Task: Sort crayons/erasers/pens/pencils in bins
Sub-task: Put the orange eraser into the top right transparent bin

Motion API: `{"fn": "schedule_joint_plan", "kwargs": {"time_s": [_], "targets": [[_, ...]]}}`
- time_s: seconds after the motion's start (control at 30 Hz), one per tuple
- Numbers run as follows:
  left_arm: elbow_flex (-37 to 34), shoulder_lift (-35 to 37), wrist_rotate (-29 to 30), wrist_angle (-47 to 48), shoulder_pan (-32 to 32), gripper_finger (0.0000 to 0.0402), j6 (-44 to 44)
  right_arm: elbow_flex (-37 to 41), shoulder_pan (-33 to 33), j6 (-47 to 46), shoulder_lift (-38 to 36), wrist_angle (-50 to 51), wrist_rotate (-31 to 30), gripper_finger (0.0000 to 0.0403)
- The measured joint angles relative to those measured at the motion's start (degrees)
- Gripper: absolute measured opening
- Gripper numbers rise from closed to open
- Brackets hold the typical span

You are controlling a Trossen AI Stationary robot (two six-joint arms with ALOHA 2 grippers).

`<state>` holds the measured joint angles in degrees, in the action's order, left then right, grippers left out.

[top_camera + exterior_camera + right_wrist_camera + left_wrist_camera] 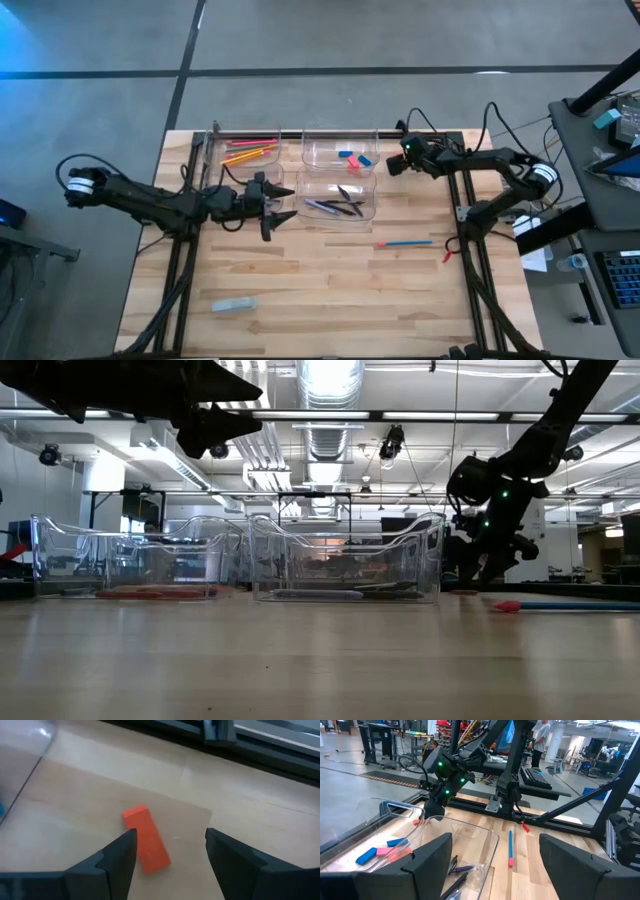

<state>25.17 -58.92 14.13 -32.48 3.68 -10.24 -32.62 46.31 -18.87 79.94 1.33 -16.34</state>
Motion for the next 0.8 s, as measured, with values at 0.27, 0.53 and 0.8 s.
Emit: {"fn": "schedule_joint_plan", "kwargs": {"time_s": [0.27, 0.53, 0.8], "targets": [[-0.07, 0.01, 0.00, -0.02, -0.01, 0.0283, 0.00, -0.30, 1.22, 0.85, 1.65, -0.87, 0.36, 0.0223], [-0.07, 0.02, 0.00, -0.03, -0.02, 0.0283, 0.00, -0.31, 0.80, 0.83, 3.42, -0.51, 2.25, 0.0224], [-0.07, 0.02, 0.00, -0.03, -0.02, 0.0283, 0.02, -0.26, -0.80, 0.74, 5.90, -0.41, 2.76, 0.0224]]}}
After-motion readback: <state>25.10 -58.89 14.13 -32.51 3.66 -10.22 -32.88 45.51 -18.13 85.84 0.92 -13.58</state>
